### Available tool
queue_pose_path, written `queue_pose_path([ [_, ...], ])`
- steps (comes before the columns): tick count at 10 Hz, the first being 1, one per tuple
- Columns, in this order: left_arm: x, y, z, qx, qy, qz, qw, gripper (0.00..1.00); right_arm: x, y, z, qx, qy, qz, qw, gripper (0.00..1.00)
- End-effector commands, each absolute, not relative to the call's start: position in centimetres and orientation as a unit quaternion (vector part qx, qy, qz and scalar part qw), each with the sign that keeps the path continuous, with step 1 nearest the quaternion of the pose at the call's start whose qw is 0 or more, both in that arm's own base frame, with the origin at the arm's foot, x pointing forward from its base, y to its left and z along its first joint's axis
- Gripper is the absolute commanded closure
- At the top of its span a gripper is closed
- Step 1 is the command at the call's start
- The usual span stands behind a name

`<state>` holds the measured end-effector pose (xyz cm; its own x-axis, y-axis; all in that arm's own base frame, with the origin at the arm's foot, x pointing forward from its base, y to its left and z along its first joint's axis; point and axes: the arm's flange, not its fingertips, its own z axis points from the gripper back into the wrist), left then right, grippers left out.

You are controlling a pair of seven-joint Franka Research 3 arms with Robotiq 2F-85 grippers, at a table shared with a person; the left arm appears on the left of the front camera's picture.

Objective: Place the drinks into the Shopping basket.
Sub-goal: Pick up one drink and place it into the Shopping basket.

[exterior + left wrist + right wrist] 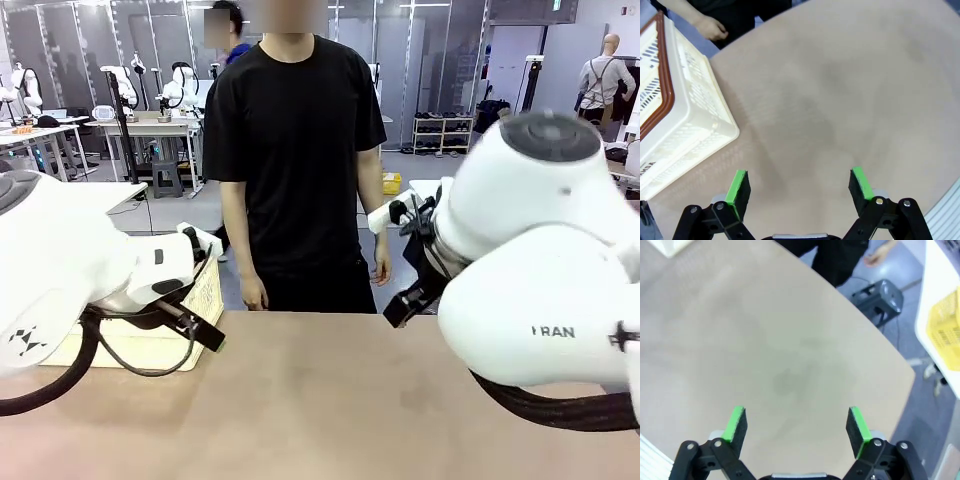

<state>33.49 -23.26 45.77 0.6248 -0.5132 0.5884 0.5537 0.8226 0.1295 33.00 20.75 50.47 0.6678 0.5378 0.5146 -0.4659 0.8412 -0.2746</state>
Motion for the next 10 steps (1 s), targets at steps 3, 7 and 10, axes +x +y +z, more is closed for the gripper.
queue_pose_path([
  [3, 32.3, -25.9, 47.9, -0.027, -0.351, -0.147, 0.924, 0.0, 31.6, 22.9, 51.6, -0.061, -0.31, 0.144, 0.938, 0.0],
  [7, 32.4, -24.8, 48.2, -0.047, -0.349, -0.135, 0.926, 0.0, 31.3, 22.9, 51.0, -0.071, -0.309, 0.167, 0.933, 0.0],
  [10, 32.4, -24.8, 48.2, -0.047, -0.349, -0.135, 0.926, 0.0, 31.3, 22.5, 51.8, -0.048, -0.304, 0.152, 0.939, 0.0],
])
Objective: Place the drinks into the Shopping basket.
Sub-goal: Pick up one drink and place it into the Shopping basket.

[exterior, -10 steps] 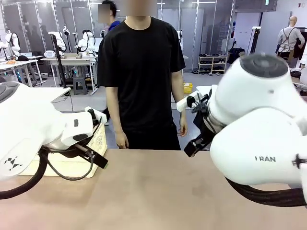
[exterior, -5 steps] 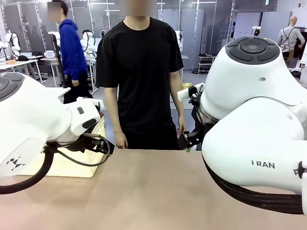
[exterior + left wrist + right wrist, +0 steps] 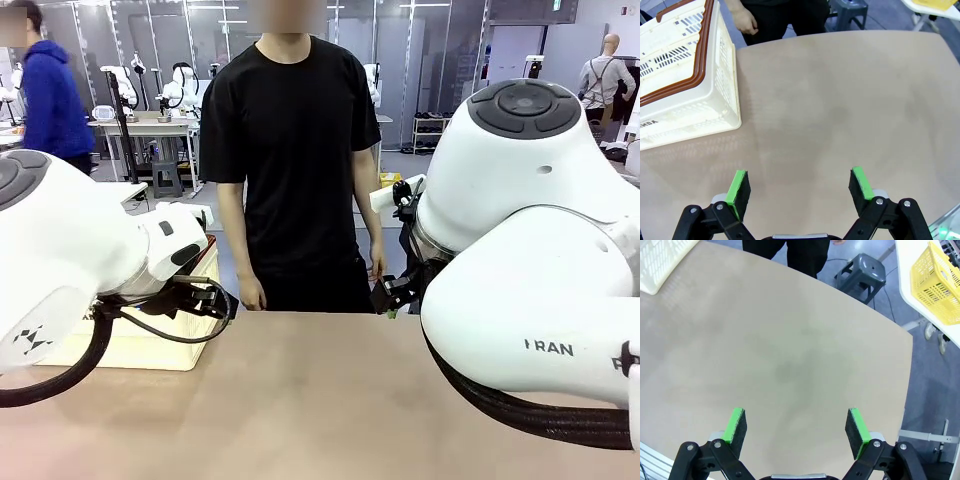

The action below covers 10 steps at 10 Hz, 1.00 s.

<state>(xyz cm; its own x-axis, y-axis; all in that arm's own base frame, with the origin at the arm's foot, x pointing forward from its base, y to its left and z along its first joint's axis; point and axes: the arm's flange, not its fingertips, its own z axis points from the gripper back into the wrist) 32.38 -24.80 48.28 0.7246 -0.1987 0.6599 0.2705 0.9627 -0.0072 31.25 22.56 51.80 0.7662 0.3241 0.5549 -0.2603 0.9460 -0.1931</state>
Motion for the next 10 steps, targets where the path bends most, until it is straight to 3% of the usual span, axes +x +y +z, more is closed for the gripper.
queue_pose_path([
  [1, 32.4, -24.8, 48.2, -0.047, -0.349, -0.135, 0.926, 0.0, 31.3, 22.5, 51.8, -0.048, -0.304, 0.152, 0.939, 0.0],
  [6, 34.5, -22.0, 46.0, -0.016, -0.337, -0.134, 0.932, 0.0, 33.3, 18.3, 49.9, -0.057, -0.25, 0.176, 0.95, 0.0],
  [10, 36.1, -14.6, 40.3, -0.018, -0.304, -0.057, 0.951, 0.0, 35.4, 11.6, 46.2, -0.02, -0.21, 0.134, 0.968, 0.0],
])
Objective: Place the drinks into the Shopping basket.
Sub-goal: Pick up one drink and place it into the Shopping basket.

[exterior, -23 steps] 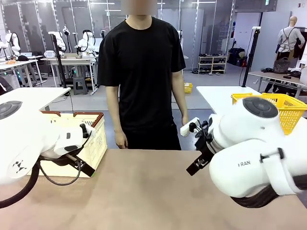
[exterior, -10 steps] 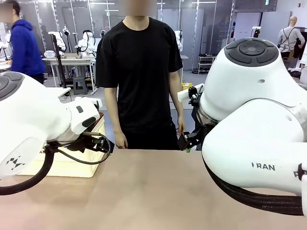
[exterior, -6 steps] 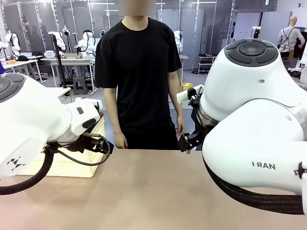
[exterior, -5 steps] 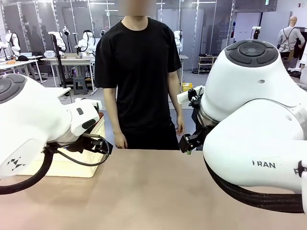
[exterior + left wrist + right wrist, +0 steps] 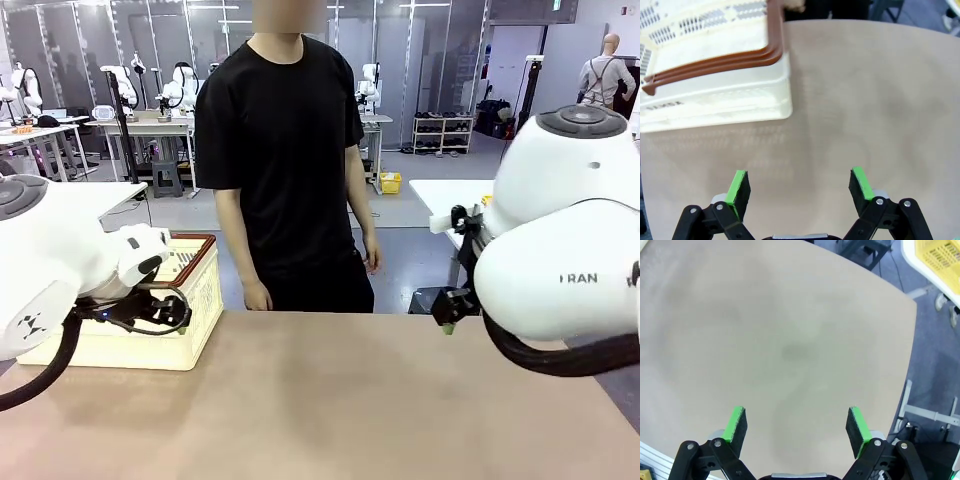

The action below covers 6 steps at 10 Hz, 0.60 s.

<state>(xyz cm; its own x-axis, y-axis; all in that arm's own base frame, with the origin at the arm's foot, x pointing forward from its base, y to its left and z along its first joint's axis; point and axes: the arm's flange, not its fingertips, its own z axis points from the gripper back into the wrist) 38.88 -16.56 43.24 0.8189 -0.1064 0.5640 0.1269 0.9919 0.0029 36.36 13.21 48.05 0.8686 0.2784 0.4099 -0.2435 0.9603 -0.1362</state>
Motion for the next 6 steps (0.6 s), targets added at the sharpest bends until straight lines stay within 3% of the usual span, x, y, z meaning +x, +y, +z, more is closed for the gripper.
queue_pose_path([
  [1, 35.9, -12.9, 39.1, -0.007, -0.3, -0.044, 0.953, 0.0, 35.9, 10.2, 44.9, 0.003, -0.199, 0.13, 0.971, 0.0],
  [6, 34.2, -6.9, 35.1, 0.004, -0.279, -0.041, 0.959, 0.0, 36.0, 6.4, 40.6, 0.079, -0.163, 0.108, 0.977, 0.0],
])
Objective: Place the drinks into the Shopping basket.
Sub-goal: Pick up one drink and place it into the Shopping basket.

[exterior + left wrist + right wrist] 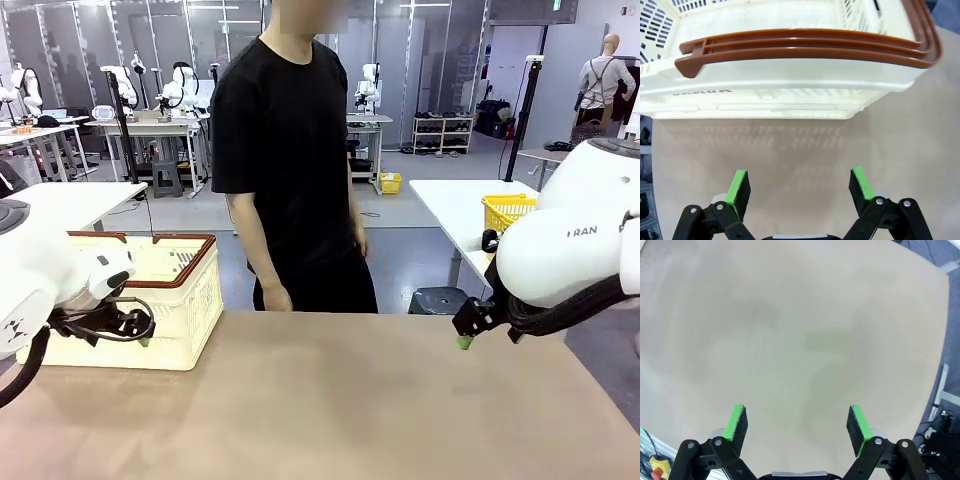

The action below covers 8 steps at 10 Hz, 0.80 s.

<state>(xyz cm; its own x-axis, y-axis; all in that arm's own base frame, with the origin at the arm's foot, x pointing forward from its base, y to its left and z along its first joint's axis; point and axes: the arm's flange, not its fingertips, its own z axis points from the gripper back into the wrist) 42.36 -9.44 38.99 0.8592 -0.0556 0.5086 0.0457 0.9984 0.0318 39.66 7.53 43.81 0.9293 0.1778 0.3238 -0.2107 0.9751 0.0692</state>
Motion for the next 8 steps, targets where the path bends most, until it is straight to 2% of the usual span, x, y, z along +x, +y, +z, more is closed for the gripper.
queue_pose_path([
  [1, 34.1, -6.6, 34.8, -0.019, -0.275, -0.052, 0.96, 0.0, 35.9, 6.2, 40.2, 0.084, -0.161, 0.106, 0.978, 0.0],
  [4, 33.5, -6.6, 34.6, -0.028, -0.249, -0.084, 0.965, 0.0, 35.7, 6.3, 40.2, 0.085, -0.147, 0.109, 0.979, 0.0],
  [7, 33.1, -6.5, 34.9, -0.025, -0.258, -0.065, 0.964, 0.0, 36.2, 6.5, 40.5, 0.082, -0.119, 0.098, 0.985, 0.0],
  [8, 32.7, -6.4, 35.2, -0.014, -0.24, -0.074, 0.968, 0.0, 39.7, 7.1, 42.7, 0.073, -0.138, 0.098, 0.983, 0.0],
])
